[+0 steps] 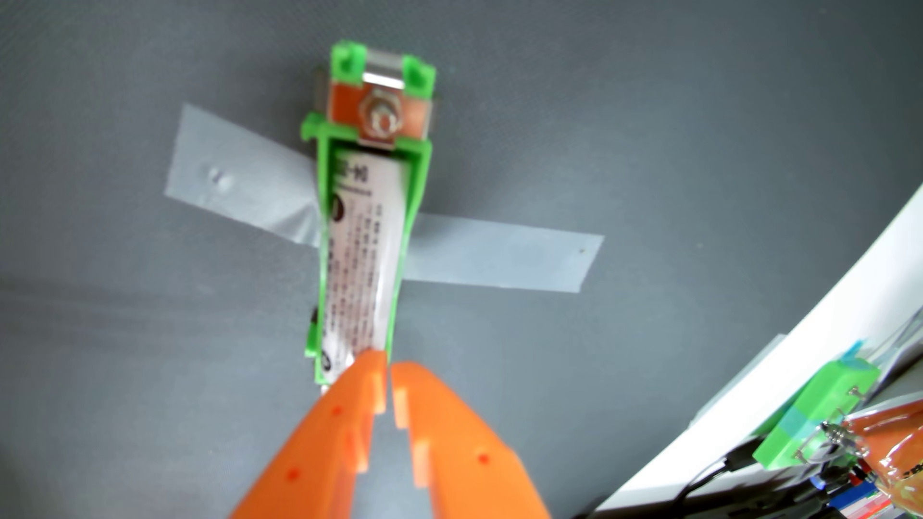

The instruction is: Insert Battery

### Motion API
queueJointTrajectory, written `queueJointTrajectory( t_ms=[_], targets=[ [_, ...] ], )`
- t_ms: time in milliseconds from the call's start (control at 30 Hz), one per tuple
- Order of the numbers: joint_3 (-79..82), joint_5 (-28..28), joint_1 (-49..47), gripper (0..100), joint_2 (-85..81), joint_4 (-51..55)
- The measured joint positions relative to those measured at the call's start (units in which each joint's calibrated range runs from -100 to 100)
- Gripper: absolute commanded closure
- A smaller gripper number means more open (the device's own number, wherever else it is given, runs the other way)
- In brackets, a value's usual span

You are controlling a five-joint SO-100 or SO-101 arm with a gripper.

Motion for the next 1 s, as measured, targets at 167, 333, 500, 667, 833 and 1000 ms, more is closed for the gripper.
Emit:
queueJointTrajectory(
  t_ms=[167, 333, 500, 667, 833, 1000],
  targets=[
    [1.2, 0.0, 0.0, 98, -0.1, 0.3],
    [3.4, 0.0, 0.0, 98, -0.2, -1.7],
    [5.0, -0.1, 0.0, 98, -0.7, -3.6],
    [4.1, -0.1, -0.8, 98, -0.5, -3.4],
    [-1.3, -0.1, -0.6, 98, -1.2, 1.5],
    [-4.6, -0.1, -1.1, 98, -7.7, 8.8]
  ],
)
